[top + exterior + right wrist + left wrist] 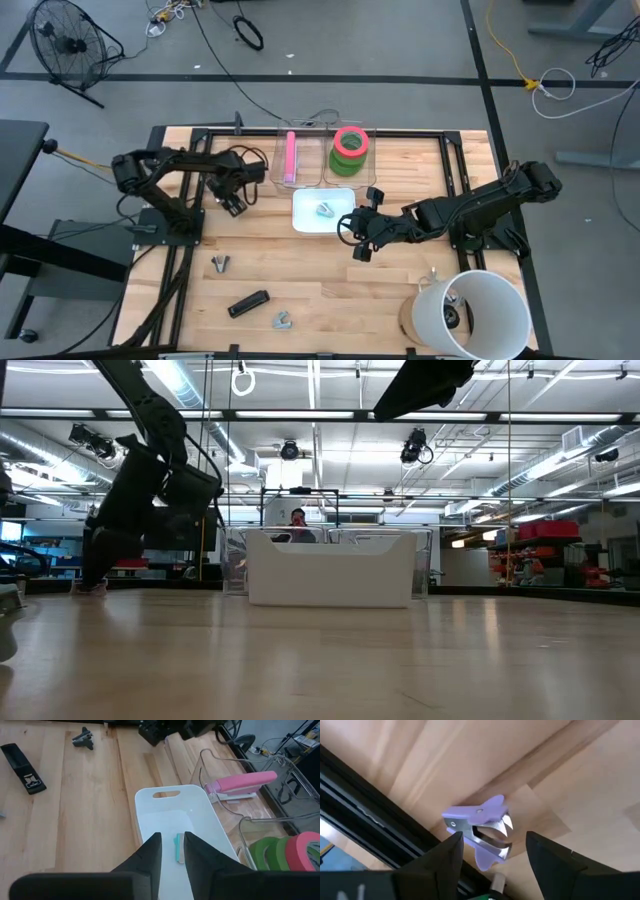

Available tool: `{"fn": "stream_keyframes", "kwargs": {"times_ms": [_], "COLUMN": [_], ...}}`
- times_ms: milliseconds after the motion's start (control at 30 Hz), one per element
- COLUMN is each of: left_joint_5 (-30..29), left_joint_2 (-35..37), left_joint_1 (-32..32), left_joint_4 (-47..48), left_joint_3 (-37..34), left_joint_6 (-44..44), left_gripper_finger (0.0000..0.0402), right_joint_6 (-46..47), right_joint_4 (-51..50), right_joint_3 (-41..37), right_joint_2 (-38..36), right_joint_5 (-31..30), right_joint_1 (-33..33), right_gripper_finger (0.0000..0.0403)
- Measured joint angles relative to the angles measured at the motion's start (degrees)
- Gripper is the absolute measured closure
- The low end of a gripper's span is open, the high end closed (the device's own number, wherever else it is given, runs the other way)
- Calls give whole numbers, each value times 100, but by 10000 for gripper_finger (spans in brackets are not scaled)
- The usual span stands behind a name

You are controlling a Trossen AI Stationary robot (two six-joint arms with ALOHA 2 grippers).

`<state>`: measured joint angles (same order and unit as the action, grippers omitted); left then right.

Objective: Pick and place Stapler, Stapler remover, tape
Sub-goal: Put the purple staple remover into the white bin

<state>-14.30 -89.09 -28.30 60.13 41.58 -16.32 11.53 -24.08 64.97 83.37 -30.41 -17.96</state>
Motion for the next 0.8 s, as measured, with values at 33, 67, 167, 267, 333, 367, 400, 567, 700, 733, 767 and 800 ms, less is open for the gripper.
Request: {"fn": "stream_keyframes", "kwargs": {"times_ms": [33,67,167,267,333,367,400,567,700,733,767,800], "left_joint_5": [26,39,39,-22,-67,-110,-176,-186,25,11,-19,-29], "left_joint_2": [-97,-196,-435,-521,-532,-526,-518,-535,-528,-530,-529,-528], "left_joint_1": [-9,-19,-19,-16,7,19,30,162,424,496,559,609], "left_joint_4": [-5,-16,-28,-20,-6,30,110,-57,-116,-111,-113,-117], "left_joint_3": [0,0,19,28,46,58,70,107,386,472,568,650], "left_joint_6": [12,18,28,33,36,27,22,3,39,33,36,40], "left_gripper_finger": [181,181,189,227,274,304,336,388,396,397,398,399], "right_joint_6": [0,-1,0,-1,-2,-2,-2,-5,-22,-18,-17,-21], "right_joint_4": [2,0,2,3,4,2,4,5,32,56,45,47], "right_joint_3": [0,0,0,0,0,0,0,0,-2,-2,-2,-2], "right_joint_2": [0,0,0,0,0,0,0,0,0,0,0,0], "right_joint_5": [0,0,0,0,0,0,0,-4,-3,-2,-7,-3], "right_joint_1": [0,0,-4,-2,-2,-2,-2,-2,2,2,2,2], "right_gripper_finger": [321,321,321,321,321,321,321,321,321,321,321,321]}}
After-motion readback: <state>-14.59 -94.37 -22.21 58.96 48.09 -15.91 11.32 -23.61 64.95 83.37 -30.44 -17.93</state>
